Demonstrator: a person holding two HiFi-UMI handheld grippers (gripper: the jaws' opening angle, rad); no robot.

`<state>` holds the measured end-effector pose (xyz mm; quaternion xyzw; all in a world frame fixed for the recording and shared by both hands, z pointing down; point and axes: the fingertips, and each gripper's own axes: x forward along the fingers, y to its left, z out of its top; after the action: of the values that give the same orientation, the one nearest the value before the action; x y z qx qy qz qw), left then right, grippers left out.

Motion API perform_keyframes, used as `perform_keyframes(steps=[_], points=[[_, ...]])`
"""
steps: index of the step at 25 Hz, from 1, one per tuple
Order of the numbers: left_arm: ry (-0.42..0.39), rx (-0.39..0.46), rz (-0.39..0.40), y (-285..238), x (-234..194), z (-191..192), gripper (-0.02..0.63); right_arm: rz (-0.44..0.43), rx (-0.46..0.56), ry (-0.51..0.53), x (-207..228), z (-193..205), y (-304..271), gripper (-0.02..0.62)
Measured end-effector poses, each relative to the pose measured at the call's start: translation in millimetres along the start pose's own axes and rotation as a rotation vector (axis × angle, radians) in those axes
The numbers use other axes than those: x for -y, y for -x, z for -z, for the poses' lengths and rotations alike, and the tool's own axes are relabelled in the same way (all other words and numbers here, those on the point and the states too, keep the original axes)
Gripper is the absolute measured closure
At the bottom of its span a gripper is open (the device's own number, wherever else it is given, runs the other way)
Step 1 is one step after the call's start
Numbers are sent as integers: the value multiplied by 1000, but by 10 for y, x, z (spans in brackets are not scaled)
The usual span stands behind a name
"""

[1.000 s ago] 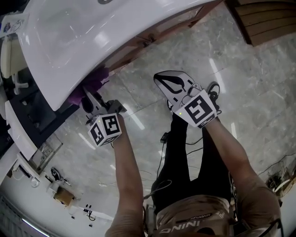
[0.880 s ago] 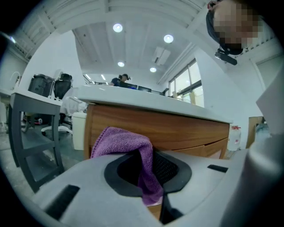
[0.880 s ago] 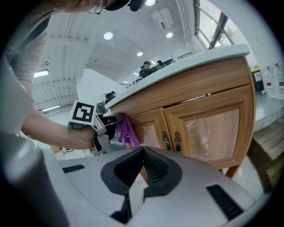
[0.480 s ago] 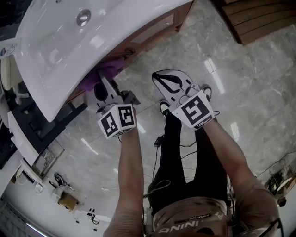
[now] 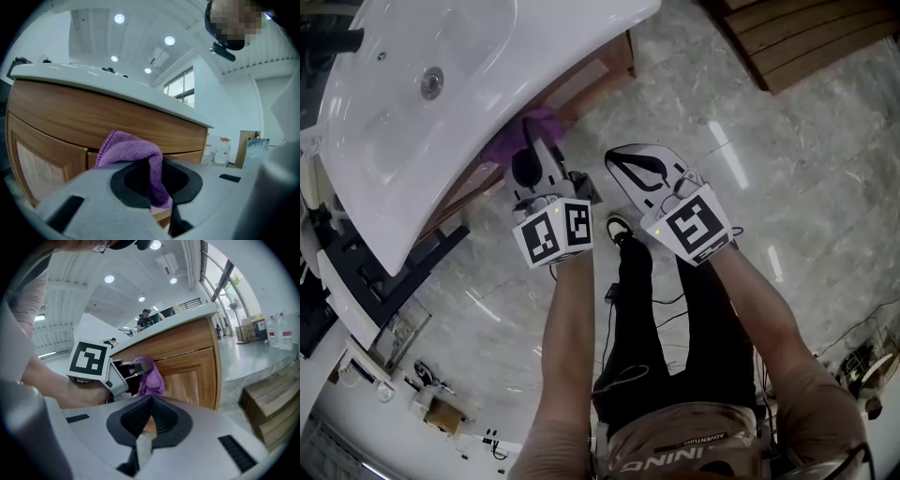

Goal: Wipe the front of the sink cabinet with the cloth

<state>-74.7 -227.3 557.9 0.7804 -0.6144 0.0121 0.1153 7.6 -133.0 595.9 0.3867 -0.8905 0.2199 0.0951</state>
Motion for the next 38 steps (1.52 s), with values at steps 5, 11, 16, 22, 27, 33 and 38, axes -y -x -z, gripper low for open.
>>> perform_keyframes(steps=[5,11,16,22,27,33,38], points=[[14,3,38,-256,455,99,568,26,-9,-21,410,17,214,584],[-12,2,114,-570,1114,147,568,30,-26,-34,828,42,431,584],[33,-33,187,-775,1533,195,568,16,-42,-17,1033,14,518,584],[25,-85,256,-705,1689,164,568,20,-49,4,1116,-72,603,584],[36,-83,195,-186,1352,142,568,-1,-47,21,863,-97,567,584],[0,-61,40,546,206,97,568,-78,-61,37,45,121,183,584],[-2,-61,-114,1199,-1072,81,568,-129,-63,23,-815,337,-319,584]])
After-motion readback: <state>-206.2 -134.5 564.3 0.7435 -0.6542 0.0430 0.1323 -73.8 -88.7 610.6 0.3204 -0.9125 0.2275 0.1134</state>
